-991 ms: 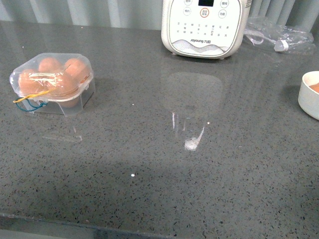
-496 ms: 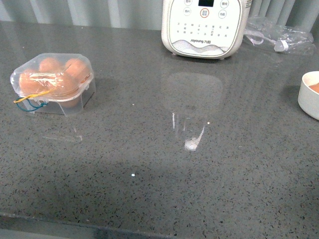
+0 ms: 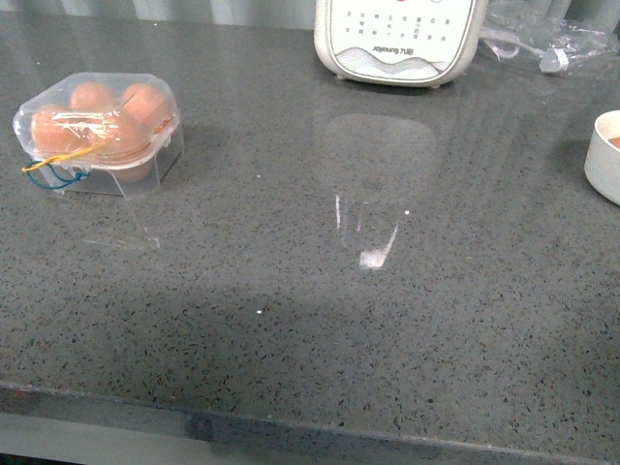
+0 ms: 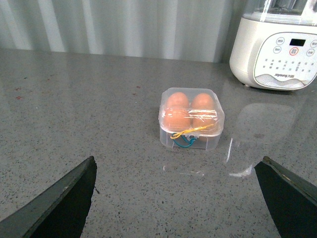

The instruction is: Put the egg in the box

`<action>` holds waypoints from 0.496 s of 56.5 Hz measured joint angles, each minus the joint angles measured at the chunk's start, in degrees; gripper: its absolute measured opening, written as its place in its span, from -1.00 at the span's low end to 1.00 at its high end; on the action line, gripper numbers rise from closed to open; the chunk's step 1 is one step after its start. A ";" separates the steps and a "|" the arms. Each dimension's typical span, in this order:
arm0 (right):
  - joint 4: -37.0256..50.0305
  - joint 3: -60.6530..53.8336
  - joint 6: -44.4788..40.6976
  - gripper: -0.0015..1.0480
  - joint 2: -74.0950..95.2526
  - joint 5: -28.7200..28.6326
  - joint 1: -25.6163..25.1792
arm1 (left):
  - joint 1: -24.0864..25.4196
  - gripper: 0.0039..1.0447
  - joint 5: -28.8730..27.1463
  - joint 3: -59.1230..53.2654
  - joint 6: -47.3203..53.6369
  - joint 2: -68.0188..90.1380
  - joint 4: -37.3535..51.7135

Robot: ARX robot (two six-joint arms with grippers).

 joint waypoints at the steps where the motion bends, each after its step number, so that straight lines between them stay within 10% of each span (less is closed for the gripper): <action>1: 0.00 0.00 0.00 0.86 0.00 0.00 0.00 | 0.00 0.87 0.00 0.00 0.00 0.00 0.00; 28: 0.00 0.00 0.00 0.86 0.00 0.00 0.00 | 0.00 0.87 0.00 0.00 0.00 0.00 0.00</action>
